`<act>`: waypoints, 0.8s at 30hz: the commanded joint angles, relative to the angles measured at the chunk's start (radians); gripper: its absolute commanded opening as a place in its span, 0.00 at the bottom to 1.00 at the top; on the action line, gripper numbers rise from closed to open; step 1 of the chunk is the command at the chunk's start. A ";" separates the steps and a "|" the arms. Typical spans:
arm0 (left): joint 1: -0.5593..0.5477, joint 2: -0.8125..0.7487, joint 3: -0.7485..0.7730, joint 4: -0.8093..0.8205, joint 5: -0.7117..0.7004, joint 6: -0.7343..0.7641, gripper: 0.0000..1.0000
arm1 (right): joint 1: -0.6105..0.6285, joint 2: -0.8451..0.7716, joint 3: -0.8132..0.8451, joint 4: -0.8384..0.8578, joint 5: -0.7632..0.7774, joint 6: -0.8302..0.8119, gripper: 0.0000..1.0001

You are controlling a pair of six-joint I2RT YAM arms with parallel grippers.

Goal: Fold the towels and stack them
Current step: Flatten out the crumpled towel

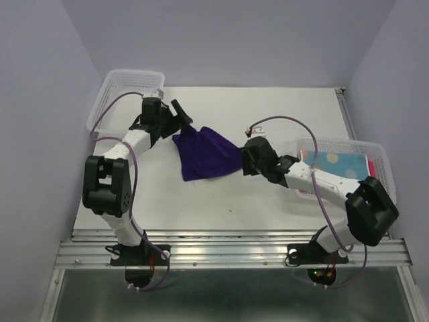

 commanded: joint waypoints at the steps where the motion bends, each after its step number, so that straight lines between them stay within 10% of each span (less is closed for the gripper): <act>1: 0.016 -0.065 0.038 -0.073 -0.040 0.058 0.99 | 0.002 0.061 0.115 0.041 -0.132 -0.064 0.62; 3: 0.016 -0.120 0.028 -0.072 -0.063 0.071 0.99 | 0.002 0.119 0.162 0.081 -0.202 -0.087 1.00; 12: 0.014 -0.342 -0.123 -0.041 -0.057 0.078 0.99 | 0.030 0.462 0.432 0.101 -0.436 -0.062 1.00; 24: 0.011 -0.465 -0.285 -0.018 -0.063 0.072 0.99 | -0.113 0.581 0.445 -0.066 -0.296 -0.028 1.00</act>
